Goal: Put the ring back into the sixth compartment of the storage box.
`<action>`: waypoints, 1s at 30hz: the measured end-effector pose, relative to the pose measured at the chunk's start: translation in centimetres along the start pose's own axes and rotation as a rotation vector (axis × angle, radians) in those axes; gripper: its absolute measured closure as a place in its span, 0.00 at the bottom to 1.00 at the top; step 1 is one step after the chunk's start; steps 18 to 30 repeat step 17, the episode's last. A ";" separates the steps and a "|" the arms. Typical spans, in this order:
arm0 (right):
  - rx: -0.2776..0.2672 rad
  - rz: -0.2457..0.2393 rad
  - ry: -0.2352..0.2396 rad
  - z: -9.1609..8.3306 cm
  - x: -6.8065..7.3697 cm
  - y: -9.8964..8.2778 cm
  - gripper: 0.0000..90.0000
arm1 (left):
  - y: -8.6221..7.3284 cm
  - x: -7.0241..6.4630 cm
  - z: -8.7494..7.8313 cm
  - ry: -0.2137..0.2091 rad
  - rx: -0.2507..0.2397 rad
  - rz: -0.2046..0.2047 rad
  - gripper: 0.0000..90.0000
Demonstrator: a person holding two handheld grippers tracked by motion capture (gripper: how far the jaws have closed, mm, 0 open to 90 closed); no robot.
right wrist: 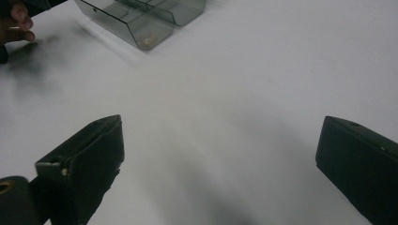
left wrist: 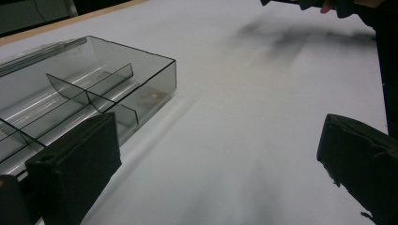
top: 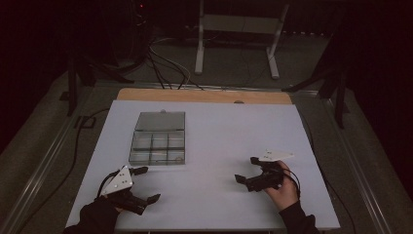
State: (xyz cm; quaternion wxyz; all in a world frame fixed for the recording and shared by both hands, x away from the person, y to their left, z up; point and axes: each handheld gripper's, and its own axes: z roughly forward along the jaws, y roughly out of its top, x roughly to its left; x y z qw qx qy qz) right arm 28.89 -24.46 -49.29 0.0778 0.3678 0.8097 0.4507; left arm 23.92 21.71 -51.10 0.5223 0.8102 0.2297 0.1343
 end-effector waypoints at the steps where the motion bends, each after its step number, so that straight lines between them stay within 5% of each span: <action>1: 0.007 0.013 -0.011 -0.5 -0.4 -0.7 0.01 | 0.0 0.0 0.0 0.000 -0.002 0.000 0.01; 12: 0.011 0.079 -0.039 -2.4 -1.6 -3.4 0.01 | 0.0 0.1 0.1 -0.006 0.002 0.000 0.01; 30: 0.011 0.058 -0.051 -2.4 -1.6 -3.5 0.01 | 0.0 0.1 0.1 -0.007 0.003 0.000 0.01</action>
